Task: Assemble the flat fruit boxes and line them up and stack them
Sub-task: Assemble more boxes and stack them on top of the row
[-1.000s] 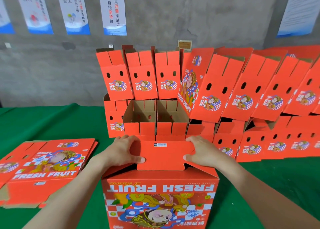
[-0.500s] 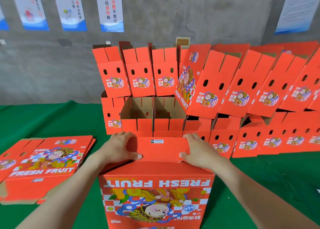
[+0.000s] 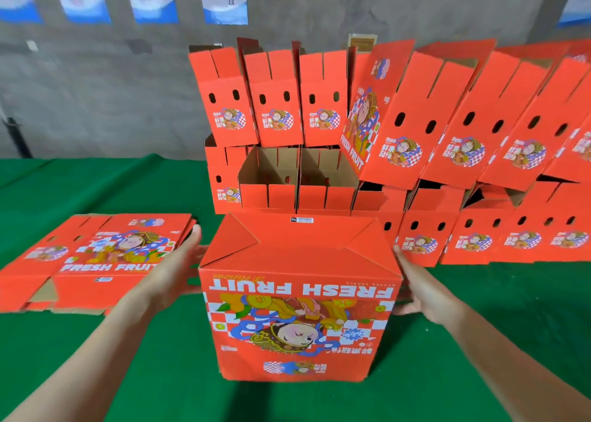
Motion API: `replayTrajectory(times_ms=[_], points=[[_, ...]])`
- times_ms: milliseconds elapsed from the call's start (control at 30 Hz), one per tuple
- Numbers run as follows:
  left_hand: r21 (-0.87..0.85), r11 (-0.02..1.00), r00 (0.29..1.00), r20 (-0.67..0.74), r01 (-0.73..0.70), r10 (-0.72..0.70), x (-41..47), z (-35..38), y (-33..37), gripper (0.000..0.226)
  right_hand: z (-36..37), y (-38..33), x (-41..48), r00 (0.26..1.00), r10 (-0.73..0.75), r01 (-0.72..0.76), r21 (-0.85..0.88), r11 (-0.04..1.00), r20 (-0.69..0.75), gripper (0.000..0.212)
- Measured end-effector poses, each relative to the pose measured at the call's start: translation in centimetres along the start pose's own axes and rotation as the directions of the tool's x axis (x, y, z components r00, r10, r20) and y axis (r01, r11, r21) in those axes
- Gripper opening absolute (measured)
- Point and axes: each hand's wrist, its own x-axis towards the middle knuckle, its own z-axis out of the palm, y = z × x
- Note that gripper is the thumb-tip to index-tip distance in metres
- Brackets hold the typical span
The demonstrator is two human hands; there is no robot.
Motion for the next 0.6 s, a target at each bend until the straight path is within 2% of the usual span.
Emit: replayTrajectory(times_ms=[67, 167, 267, 400, 433, 500, 600], points=[[0.111, 0.993, 0.998, 0.047, -0.04, 0.035, -1.1, 0.6, 0.5, 0.068, 0.2, 1.0, -1.0, 0.991, 0.031, -0.017, -0.105, 0.994, 0.128, 0.061], [0.169, 0.979, 0.994, 0.035, -0.111, 0.107, -2.5, 1.1, 1.3, 0.093, 0.0, 0.8, -2.2, 0.976, 0.001, 0.028, -0.125, 0.992, 0.22, 0.064], [0.064, 0.975, 0.976, 0.038, -0.215, 0.213, -3.4, 0.1, 1.9, 0.077, -0.9, 0.0, -3.4, 0.952, -0.058, 0.082, -0.069, 0.994, 0.299, 0.069], [-0.068, 0.945, 0.938, 0.116, -0.32, 0.326, -4.1, -1.8, 2.4, 0.063, -1.4, -1.5, -4.8, 0.914, -0.165, 0.166, 0.03, 0.986, 0.37, 0.049], [-0.09, 0.939, 0.929, 0.141, -0.332, 0.342, -4.4, -2.2, 2.5, 0.053, -1.3, -1.9, -5.0, 0.9, -0.208, 0.201, 0.058, 0.978, 0.384, 0.052], [-0.175, 0.921, 0.914, 0.156, -0.349, 0.375, -4.7, -3.0, 2.2, 0.019, -0.8, -2.7, -5.6, 0.872, -0.303, 0.285, 0.105, 0.953, 0.386, 0.07], [-0.274, 0.877, 0.9, 0.076, -0.396, 0.43, -4.6, -3.9, 0.3, 0.032, 0.0, -4.0, -6.8, 0.825, -0.459, 0.441, 0.132, 0.888, 0.329, 0.095]])
